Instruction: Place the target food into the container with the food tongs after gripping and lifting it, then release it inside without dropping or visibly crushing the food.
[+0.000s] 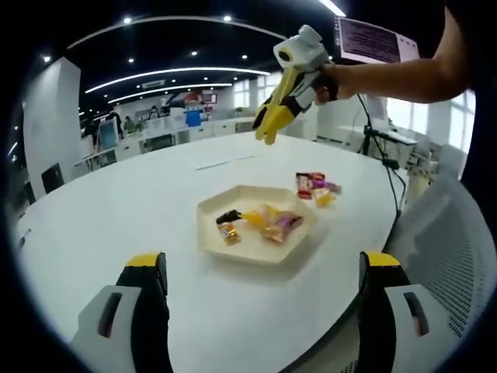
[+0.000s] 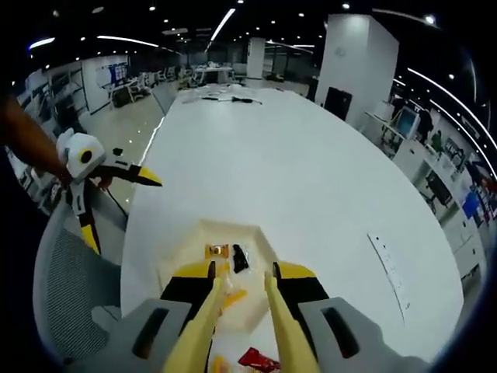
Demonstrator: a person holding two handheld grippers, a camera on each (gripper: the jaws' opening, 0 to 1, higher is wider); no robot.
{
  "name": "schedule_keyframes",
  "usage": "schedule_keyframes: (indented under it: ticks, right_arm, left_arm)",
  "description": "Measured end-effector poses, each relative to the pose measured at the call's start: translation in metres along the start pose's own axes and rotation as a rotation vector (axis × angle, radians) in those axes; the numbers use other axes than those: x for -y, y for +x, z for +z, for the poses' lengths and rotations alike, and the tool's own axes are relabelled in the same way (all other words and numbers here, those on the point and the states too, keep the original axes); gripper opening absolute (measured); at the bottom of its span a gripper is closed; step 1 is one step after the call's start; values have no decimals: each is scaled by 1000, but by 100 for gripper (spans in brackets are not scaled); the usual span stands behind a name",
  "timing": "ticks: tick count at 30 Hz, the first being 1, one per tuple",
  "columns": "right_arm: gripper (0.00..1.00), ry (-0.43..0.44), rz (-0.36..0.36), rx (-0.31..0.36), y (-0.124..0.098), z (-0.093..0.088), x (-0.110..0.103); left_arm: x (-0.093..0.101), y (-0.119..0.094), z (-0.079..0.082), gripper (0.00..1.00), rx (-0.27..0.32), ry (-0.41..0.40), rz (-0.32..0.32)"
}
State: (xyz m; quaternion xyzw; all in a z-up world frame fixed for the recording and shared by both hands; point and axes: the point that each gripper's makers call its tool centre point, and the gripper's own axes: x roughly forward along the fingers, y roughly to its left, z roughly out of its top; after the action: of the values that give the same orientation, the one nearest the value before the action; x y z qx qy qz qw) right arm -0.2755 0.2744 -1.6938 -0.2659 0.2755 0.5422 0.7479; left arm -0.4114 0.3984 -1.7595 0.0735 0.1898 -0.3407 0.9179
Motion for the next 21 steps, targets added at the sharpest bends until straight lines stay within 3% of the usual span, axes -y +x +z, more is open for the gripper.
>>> schedule_keyframes:
  ticks: [11,21]
  right_arm:
    - [29,61,-40,-15,-23,-41,18]
    - [29,85,-47,-8,-39,-63,23]
  left_arm:
    - [-1,0,-1,99,-2,-2,4]
    - [-1,1,-2,99,-10,-2,4]
